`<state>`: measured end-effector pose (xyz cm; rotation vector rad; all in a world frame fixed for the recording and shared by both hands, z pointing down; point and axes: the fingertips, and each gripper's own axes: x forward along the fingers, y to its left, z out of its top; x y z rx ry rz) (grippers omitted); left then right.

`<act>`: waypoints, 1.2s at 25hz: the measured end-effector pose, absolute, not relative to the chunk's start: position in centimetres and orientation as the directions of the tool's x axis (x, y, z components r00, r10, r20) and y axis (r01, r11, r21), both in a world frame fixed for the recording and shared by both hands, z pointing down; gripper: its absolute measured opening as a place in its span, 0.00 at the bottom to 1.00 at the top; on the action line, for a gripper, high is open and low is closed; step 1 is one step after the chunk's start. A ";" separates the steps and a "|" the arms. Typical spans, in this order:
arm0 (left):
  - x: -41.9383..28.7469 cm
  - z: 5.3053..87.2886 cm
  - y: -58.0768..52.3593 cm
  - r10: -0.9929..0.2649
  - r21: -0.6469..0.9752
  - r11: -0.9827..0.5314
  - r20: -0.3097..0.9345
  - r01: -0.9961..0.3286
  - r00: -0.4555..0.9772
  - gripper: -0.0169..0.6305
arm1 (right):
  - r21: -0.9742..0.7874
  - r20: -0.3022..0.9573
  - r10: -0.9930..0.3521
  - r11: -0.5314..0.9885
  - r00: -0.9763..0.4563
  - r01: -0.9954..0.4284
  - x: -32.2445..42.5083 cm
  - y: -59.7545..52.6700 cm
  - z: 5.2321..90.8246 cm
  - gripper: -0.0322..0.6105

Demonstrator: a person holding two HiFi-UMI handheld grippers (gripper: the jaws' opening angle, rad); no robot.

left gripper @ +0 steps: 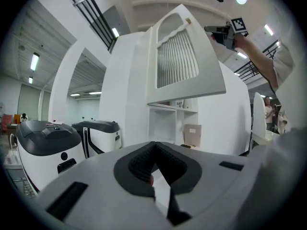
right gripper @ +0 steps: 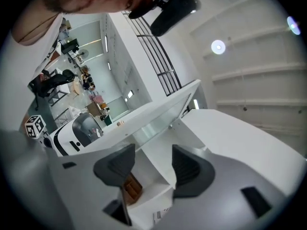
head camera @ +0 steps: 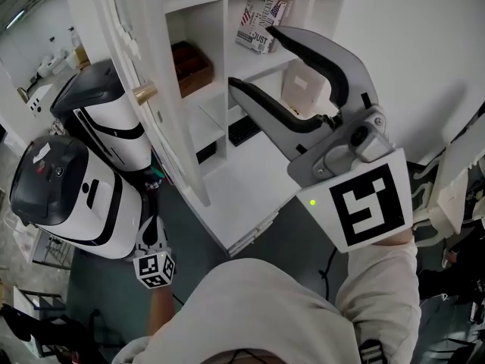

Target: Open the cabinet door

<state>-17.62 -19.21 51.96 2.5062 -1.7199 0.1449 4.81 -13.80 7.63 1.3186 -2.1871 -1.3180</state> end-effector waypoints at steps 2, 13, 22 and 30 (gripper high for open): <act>-17.4 51.9 -19.3 -0.921 0.024 -0.365 0.134 -0.931 0.365 0.02 | 0.785 -0.219 -0.826 0.167 -0.520 -0.596 6.3 -14.1 8.0 0.43; -15.5 51.6 -20.2 -0.901 0.012 -0.415 0.135 -0.910 0.413 0.02 | 0.646 -0.231 -0.915 0.111 -0.331 -0.755 14.1 -15.0 11.9 0.35; -14.3 51.0 -20.7 -0.887 -0.008 -0.448 0.127 -0.894 0.443 0.02 | 0.537 -0.221 -0.949 0.074 -0.225 -0.841 18.7 -14.9 17.2 0.31; -14.1 51.2 -20.4 -0.875 -0.018 -0.473 0.128 -0.881 0.467 0.02 | 0.426 -0.170 -0.975 0.058 -0.143 -0.903 20.9 -14.0 23.5 0.26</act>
